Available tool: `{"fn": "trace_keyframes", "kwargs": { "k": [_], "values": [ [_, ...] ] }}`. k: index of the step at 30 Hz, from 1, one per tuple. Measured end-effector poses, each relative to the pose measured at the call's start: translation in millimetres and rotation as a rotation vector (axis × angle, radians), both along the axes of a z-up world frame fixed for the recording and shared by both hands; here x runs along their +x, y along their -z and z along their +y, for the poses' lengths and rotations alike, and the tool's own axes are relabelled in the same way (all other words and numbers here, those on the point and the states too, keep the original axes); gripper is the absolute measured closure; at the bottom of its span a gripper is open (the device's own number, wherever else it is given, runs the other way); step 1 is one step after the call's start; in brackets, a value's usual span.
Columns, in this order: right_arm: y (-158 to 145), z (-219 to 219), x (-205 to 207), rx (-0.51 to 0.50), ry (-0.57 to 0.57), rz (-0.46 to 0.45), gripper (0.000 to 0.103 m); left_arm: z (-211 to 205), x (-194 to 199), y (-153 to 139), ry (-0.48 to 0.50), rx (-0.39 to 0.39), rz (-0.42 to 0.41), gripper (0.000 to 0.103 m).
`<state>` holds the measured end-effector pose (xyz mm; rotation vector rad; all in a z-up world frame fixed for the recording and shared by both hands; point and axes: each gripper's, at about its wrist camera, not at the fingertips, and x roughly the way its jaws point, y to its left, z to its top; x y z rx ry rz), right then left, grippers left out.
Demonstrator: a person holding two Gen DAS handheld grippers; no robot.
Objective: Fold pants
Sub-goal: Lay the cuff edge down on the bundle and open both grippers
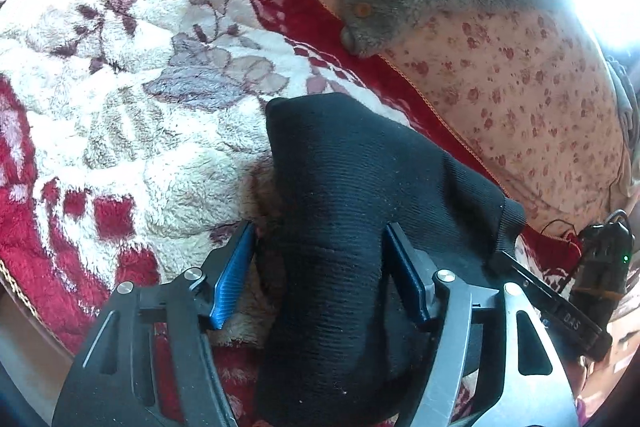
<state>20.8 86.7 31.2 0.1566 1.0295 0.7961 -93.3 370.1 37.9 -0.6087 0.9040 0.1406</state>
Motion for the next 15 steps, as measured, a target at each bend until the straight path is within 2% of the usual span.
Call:
{"fn": "trace_keyframes", "kwargs": {
  "k": [8,11,15],
  "values": [
    [-25,-14,-15,-0.035,0.02,-0.101,0.044,-17,-13,-27,-0.035,0.116,-0.005,0.037],
    [-33,-18,-19,-0.025,0.023,-0.112,0.044,-24,-16,-35,-0.037,0.152,-0.016,0.037],
    [-41,-21,-28,-0.016,0.022,-0.124,0.044,-38,-21,-47,-0.045,0.243,-0.032,0.037]
  ]
}}
